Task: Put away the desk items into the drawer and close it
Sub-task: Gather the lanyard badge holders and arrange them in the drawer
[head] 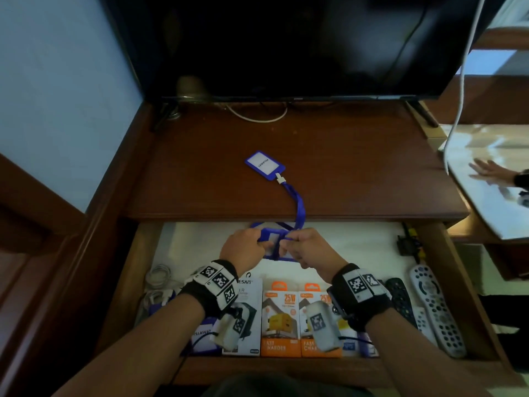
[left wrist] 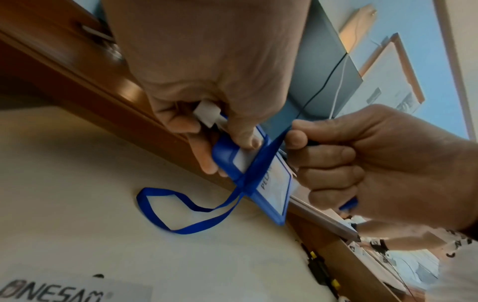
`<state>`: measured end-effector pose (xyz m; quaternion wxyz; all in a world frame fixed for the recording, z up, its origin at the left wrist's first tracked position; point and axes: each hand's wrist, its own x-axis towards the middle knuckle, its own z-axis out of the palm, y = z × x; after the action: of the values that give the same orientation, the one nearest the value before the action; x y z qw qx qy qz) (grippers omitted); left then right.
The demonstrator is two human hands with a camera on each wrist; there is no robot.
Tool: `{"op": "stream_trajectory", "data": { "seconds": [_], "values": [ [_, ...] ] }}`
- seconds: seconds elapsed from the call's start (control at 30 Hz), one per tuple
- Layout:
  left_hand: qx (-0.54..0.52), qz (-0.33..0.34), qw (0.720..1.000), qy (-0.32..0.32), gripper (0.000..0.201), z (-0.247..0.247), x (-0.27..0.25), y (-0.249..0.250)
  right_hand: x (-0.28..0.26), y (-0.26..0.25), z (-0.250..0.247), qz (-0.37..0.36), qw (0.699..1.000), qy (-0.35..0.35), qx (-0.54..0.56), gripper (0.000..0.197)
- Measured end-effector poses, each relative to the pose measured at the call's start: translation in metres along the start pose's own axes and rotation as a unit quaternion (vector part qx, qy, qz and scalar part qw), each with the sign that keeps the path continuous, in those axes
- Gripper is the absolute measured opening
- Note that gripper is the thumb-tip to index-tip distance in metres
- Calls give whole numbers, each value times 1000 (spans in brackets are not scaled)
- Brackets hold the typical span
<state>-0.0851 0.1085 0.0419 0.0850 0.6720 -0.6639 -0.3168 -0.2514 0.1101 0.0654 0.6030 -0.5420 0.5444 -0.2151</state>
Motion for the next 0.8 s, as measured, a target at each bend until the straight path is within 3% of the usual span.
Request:
{"op": "stream_trajectory", "data": {
  "seconds": [0.07, 0.2, 0.33, 0.43, 0.57, 0.7, 0.8],
  "values": [
    [-5, -1, 999, -45, 23, -2, 0, -4, 0, -1, -5, -5, 1000, 3, -18, 30],
    [82, 48, 988, -120, 32, -10, -5, -2, 3, 1, -12, -17, 997, 13, -77, 44],
    [97, 88, 981, -144, 28, -16, -12, 4, 6, -4, -13, -26, 994, -10, -107, 32],
    [88, 89, 972, -201, 25, -23, -15, 6, 7, -8, -14, -21, 993, -17, -115, 27],
    [-7, 73, 961, -267, 25, -44, -15, -5, 5, -9, -16, -1, 995, -32, -91, 26],
    [-166, 54, 954, -245, 11, -62, -17, -16, 6, -11, -15, -2, 999, -42, -13, 25],
    [-306, 72, 928, -202, 15, -64, -19, -18, 8, -15, -11, -19, 996, -53, 64, 27]
  ]
}}
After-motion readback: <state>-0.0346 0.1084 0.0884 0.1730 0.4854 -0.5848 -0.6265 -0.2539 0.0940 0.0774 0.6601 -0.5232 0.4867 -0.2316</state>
